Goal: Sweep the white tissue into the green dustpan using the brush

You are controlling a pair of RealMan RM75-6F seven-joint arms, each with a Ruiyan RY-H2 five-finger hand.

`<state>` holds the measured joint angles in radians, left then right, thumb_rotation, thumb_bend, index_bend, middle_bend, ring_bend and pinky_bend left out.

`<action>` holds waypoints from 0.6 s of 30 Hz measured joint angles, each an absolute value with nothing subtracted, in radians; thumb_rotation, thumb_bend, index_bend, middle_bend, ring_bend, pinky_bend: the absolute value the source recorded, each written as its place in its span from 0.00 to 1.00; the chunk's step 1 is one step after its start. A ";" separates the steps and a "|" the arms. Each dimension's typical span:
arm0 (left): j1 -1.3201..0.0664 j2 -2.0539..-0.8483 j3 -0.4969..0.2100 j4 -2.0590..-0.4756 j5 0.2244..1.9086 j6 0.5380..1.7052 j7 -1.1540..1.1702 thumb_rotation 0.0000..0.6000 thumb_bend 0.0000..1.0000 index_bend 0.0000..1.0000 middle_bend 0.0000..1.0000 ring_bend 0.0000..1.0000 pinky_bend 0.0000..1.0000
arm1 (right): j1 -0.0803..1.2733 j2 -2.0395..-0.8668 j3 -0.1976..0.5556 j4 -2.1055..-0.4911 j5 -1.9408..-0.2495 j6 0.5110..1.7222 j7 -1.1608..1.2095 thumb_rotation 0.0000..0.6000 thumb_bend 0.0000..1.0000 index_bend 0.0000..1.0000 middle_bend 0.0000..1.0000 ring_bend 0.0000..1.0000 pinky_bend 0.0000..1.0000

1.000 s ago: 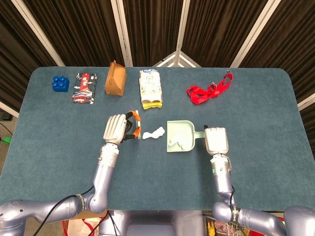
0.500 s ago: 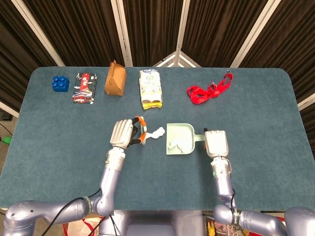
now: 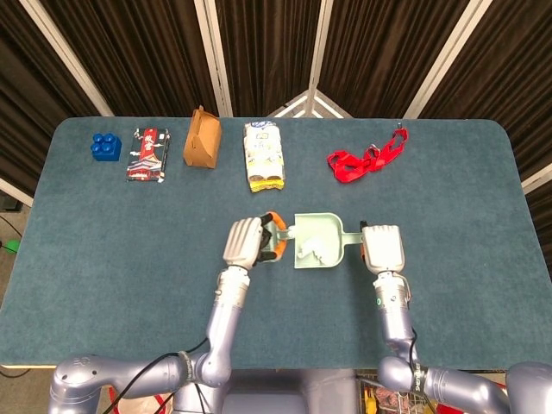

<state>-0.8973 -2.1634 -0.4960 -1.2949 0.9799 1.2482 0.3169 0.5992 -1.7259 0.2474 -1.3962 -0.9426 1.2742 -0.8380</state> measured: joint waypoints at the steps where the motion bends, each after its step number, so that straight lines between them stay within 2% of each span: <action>1: -0.903 -2.167 -0.501 -1.302 0.982 1.248 0.319 1.00 0.49 0.79 1.00 1.00 1.00 | 0.602 -1.729 0.249 -1.396 -0.941 1.275 -0.842 1.00 0.52 0.54 0.85 0.84 0.80; 7: -0.929 -2.183 -0.532 -1.366 1.010 1.258 0.313 1.00 0.49 0.79 1.00 1.00 1.00 | 0.607 -1.731 0.252 -1.402 -0.932 1.282 -0.854 1.00 0.52 0.54 0.85 0.84 0.80; 18: -0.855 -2.082 -0.502 -1.476 1.029 1.272 0.291 1.00 0.48 0.79 1.00 1.00 1.00 | 0.595 -1.720 0.235 -1.438 -0.935 1.301 -0.860 1.00 0.52 0.55 0.85 0.84 0.80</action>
<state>-0.8545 -2.0818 -0.5020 -1.4760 1.0293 1.2719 0.2908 0.5954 -1.7196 0.2352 -1.4381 -0.9350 1.3005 -0.8599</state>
